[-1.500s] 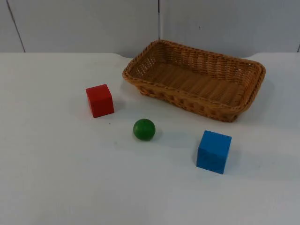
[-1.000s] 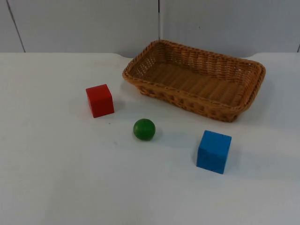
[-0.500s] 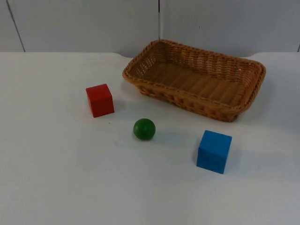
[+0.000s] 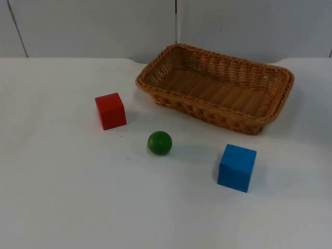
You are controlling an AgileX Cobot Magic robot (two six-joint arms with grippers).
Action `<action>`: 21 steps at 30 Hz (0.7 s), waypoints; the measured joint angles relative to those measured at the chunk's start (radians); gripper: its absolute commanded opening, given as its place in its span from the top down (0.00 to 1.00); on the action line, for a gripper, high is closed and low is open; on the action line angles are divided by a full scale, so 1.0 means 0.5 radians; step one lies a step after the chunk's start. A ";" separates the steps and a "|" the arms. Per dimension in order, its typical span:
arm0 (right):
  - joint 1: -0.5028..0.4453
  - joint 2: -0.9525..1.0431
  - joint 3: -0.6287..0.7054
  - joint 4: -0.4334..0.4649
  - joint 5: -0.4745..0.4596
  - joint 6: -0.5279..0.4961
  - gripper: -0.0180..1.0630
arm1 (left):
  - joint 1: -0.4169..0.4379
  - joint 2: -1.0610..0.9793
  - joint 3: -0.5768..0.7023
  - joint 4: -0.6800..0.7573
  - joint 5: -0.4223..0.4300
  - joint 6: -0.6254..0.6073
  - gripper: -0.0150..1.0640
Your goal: Place all geometric objects except the red cube into the basket.
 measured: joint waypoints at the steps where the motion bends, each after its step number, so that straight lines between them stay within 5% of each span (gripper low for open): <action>1: 0.000 0.000 0.000 0.000 0.000 0.000 0.02 | 0.000 0.000 0.000 0.000 0.000 0.000 0.02; 4: 0.000 0.000 0.000 0.000 0.000 0.000 0.02 | -0.320 0.321 0.000 -0.025 -0.065 0.314 0.02; 8: 0.000 0.000 0.000 -0.003 0.000 0.000 0.02 | -0.463 0.636 0.000 -0.052 -0.196 0.461 0.02; 12: 0.000 0.000 0.000 -0.003 0.000 -0.013 0.02 | -0.473 0.947 -0.066 -0.145 -0.293 0.585 0.02; 21: 0.000 0.000 0.000 -0.003 0.009 -0.017 0.02 | -0.473 1.448 -0.451 -0.627 -0.196 0.923 0.02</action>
